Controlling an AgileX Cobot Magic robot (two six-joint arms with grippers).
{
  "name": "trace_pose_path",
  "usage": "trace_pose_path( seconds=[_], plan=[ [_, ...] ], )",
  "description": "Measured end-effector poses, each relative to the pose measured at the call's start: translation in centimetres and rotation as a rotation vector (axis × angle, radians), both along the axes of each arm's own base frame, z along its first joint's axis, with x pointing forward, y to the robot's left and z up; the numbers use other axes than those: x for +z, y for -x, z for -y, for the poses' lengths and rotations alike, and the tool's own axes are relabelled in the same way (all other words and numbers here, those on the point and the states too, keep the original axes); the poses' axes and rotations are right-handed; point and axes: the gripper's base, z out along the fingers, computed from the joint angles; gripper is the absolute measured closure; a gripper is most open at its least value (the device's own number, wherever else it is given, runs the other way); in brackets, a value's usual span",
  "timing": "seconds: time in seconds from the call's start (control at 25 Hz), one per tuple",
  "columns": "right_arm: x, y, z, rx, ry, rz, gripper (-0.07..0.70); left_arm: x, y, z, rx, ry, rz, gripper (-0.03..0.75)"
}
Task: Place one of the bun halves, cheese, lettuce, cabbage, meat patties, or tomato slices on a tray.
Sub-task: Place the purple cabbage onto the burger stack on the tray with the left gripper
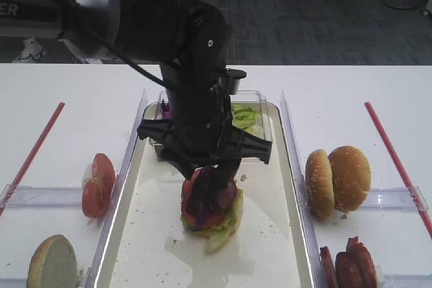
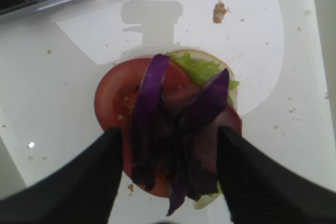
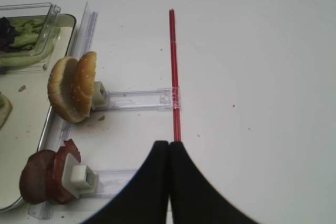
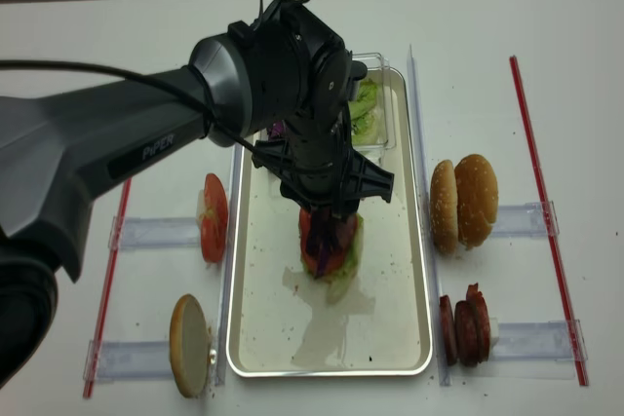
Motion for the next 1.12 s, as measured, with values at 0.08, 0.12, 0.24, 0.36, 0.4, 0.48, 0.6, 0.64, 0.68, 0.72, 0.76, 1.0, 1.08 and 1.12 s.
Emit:
trace_pose_path(
  seconds=[0.08,0.12,0.24,0.36,0.4,0.48,0.6,0.64,0.68,0.72,0.76,1.0,1.08,1.12],
  plan=[
    [0.0,0.0,0.0,0.000,0.000,0.000,0.595,0.0,0.0,0.0,-0.001,-0.001,0.001,0.302],
    [0.0,0.0,0.0,0.000,0.000,0.000,0.595,0.0,0.0,0.0,-0.001,-0.001,0.001,0.275],
    [0.0,0.0,0.0,0.000,0.000,0.000,0.595,0.0,0.0,0.0,-0.003,-0.005,0.005,0.197],
    [0.0,0.0,0.0,0.000,0.000,0.000,0.595,0.0,-0.1,-0.1,-0.004,-0.008,0.008,0.140],
    [0.0,0.0,0.0,0.000,0.000,0.000,0.595,0.0,-0.1,-0.1,-0.005,-0.010,0.008,0.125],
    [0.0,0.0,0.0,0.000,0.000,0.000,0.595,0.0,-0.1,-0.1,-0.006,-0.013,0.007,0.106],
    [0.0,0.0,0.0,0.000,0.000,0.000,0.595,0.0,-0.1,-0.1,-0.007,-0.017,0.010,0.099],
    [0.0,0.0,0.0,0.000,0.000,0.000,0.595,0.0,-0.1,-0.1,-0.007,-0.017,0.010,0.097],
    [0.0,0.0,0.0,0.000,0.000,0.000,0.595,0.0,-0.1,-0.1,-0.008,-0.018,0.011,0.097],
    [0.0,0.0,0.0,0.000,0.000,0.000,0.595,0.0,-0.1,-0.1,-0.008,-0.018,0.011,0.096],
    [0.0,0.0,0.0,0.000,0.000,0.000,0.595,0.0,-0.1,-0.2,-0.009,-0.019,0.012,0.095],
    [0.0,0.0,0.0,0.000,0.000,0.000,0.595,0.1,-0.5,-0.8,0.005,-0.040,0.003,0.095],
    [0.0,0.0,0.0,0.000,0.000,0.000,0.595,0.4,-1.0,-1.2,0.024,-0.040,0.003,0.095],
    [0.0,0.0,0.0,0.000,0.000,0.000,0.595,0.6,-1.3,-1.4,0.032,-0.038,0.005,0.095]
  ],
)
